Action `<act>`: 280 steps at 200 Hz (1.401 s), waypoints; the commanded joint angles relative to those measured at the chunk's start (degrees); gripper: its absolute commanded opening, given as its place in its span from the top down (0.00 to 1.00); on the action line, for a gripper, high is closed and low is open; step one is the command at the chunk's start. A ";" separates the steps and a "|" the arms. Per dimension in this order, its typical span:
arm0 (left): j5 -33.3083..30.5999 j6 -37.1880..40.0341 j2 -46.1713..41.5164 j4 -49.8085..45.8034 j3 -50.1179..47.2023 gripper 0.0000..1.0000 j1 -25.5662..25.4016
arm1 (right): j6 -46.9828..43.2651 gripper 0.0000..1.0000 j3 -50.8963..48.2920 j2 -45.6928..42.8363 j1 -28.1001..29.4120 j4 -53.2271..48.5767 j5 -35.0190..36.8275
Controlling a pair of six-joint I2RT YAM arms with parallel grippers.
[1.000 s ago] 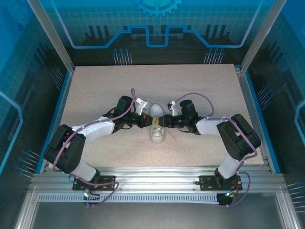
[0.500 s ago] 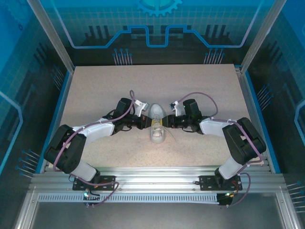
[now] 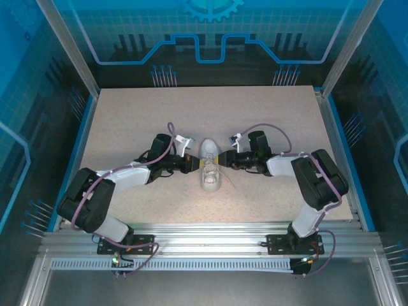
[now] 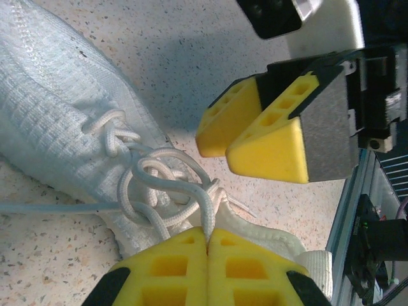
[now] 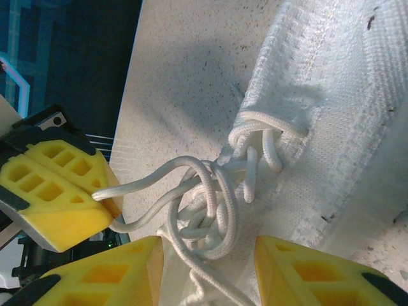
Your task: Tie the shoes
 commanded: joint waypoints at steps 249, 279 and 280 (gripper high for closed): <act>-1.33 0.91 -4.01 -7.68 2.35 1.00 -0.14 | 0.37 0.61 -1.03 10.38 0.17 19.59 -11.56; -0.95 0.92 -3.56 -7.67 2.74 1.00 -0.18 | -2.23 0.65 0.03 9.42 0.90 15.74 -10.63; -0.96 0.92 -3.56 -7.67 2.74 1.00 -0.18 | -2.25 0.65 0.01 9.41 0.94 15.73 -10.59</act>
